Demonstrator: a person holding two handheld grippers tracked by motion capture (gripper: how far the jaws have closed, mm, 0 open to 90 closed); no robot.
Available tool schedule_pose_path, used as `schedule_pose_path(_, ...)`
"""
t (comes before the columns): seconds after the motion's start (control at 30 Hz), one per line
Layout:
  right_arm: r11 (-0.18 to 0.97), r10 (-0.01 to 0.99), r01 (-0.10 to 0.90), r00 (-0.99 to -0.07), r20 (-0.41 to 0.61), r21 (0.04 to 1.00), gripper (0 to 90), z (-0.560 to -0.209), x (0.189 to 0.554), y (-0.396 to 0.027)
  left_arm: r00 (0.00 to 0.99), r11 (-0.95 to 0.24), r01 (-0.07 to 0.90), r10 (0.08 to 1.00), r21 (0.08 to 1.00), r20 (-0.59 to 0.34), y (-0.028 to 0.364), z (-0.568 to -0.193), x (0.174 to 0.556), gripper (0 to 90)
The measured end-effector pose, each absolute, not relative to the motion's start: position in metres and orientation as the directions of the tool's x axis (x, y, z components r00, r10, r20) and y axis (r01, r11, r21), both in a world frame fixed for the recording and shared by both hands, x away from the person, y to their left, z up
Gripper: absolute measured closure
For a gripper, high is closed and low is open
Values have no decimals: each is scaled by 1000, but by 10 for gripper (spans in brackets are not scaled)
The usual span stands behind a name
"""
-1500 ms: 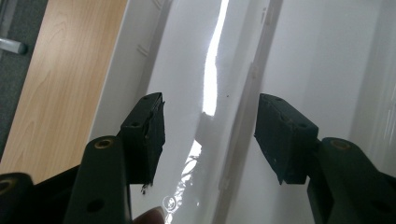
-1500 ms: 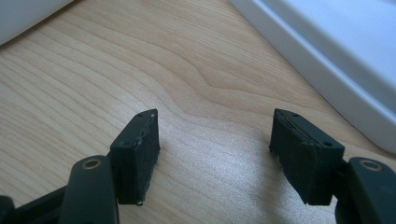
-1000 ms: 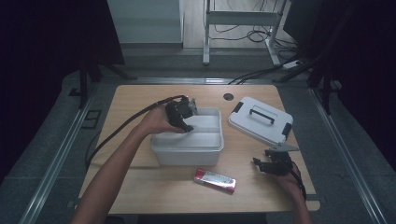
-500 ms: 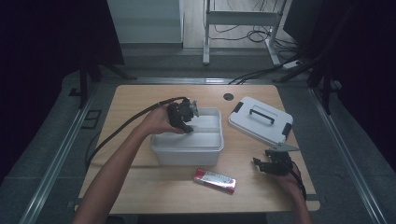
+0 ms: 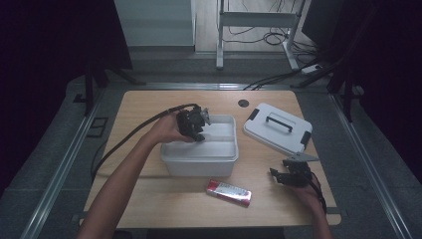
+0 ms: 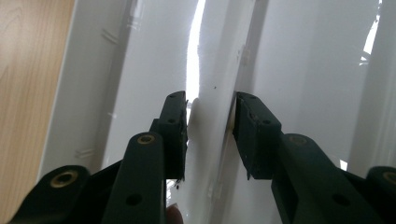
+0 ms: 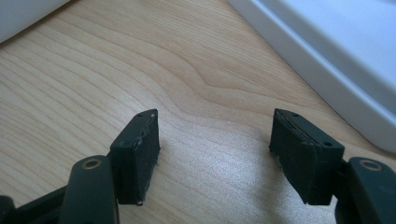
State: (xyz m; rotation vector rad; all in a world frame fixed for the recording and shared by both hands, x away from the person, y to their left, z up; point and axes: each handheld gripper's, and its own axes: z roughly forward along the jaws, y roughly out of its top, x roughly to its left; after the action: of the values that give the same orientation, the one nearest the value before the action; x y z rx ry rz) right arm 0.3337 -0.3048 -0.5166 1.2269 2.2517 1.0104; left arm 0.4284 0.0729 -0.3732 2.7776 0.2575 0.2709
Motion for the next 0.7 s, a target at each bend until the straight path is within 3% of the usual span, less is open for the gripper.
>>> schedule_pose_path(0.33, 359, 839, 563, -544, 7, 744, 329, -517, 334, -305, 977, -926, 142, 188, 349, 102, 73, -373, 432, 750)
schedule_pose_path(0.7, 361, 838, 562, -545, 6, 744, 328, -517, 334, -306, 984, -928, 144, 172, 344, 50, 73, -373, 437, 788)
